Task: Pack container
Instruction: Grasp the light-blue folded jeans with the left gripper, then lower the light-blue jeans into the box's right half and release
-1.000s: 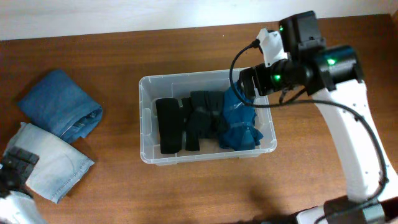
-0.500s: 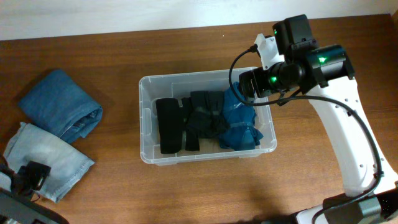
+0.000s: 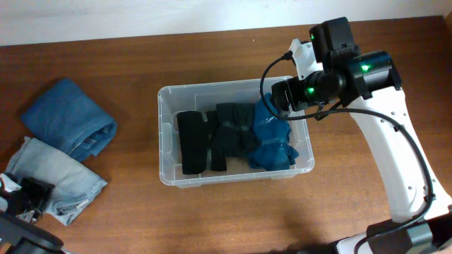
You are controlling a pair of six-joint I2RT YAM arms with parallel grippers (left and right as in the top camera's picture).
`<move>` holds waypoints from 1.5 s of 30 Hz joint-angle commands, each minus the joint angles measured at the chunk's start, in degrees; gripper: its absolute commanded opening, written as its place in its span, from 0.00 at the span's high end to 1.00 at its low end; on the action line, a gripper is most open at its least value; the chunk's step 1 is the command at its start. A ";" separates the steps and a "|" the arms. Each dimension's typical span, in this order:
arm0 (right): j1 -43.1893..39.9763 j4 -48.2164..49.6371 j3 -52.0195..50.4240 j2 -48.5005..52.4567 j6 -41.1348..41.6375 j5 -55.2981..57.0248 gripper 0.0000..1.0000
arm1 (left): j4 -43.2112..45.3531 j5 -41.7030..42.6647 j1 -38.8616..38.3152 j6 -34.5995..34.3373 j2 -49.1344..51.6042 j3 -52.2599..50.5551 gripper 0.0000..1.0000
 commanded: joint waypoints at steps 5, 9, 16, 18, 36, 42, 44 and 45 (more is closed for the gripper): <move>-0.31 -0.04 -0.13 -0.59 0.24 0.20 0.02 | -0.72 14.12 -1.29 1.68 3.17 -1.36 0.99; -0.31 0.00 -0.13 -0.59 0.22 0.22 0.02 | -3.72 18.67 -1.33 0.68 1.51 -1.36 0.99; -0.33 0.09 0.11 -0.96 0.24 0.66 0.02 | -14.84 27.23 -1.64 -2.58 -10.34 1.20 0.99; -0.37 0.20 0.81 -1.40 0.74 2.78 0.02 | -17.07 27.89 -2.40 -2.56 -15.37 2.73 0.99; -20.44 -4.15 5.16 -6.84 6.97 9.03 0.02 | -8.35 26.32 -46.62 -11.69 -32.96 19.21 0.99; -24.48 -4.52 5.14 -6.84 7.56 7.96 0.02 | 0.92 9.18 -69.61 -18.47 -28.52 19.21 0.99; -24.33 -4.52 5.14 -6.84 7.54 7.98 0.02 | 3.50 7.45 -75.25 -20.37 -25.99 19.21 0.99; -24.30 -4.52 5.14 -6.78 7.56 7.98 0.02 | 4.87 6.10 -78.27 -22.27 -24.28 19.21 0.99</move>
